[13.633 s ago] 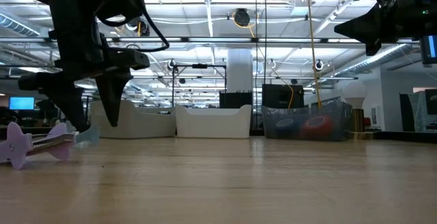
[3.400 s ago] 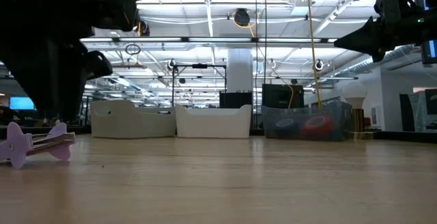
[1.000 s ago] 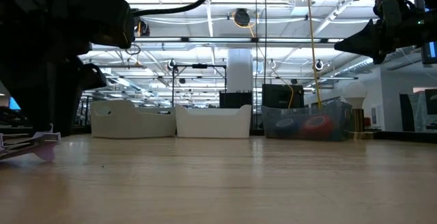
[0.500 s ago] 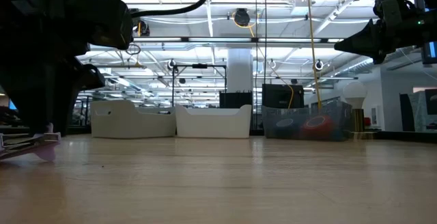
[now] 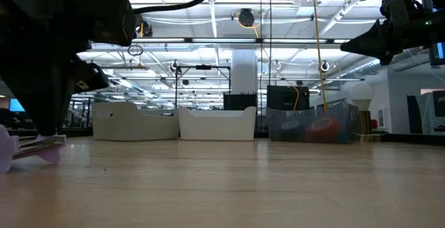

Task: Pick and place Stapler, Stapler remover, tape
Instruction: Put the purple staple remover into the white bin

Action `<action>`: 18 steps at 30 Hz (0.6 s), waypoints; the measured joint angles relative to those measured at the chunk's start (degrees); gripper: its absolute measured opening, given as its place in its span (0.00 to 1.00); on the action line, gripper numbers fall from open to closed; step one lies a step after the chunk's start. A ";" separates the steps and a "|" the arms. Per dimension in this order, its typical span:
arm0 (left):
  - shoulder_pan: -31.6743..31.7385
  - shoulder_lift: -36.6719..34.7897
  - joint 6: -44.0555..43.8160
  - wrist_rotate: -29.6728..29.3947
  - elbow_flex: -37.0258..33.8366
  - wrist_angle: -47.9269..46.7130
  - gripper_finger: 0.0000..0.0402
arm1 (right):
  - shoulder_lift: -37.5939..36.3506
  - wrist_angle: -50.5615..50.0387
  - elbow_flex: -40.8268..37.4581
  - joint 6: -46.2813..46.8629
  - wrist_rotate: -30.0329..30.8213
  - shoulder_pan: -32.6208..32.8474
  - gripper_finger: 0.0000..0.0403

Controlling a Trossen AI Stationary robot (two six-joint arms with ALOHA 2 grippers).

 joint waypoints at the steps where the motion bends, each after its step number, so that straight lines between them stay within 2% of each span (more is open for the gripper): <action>1: 0.01 0.01 0.00 0.09 0.01 0.02 0.02 | 0.00 0.00 0.00 0.00 0.00 0.00 0.00; 18: 2.28 0.00 -6.50 -0.09 0.04 -0.55 0.00 | 0.00 0.00 0.00 0.00 0.00 0.02 0.00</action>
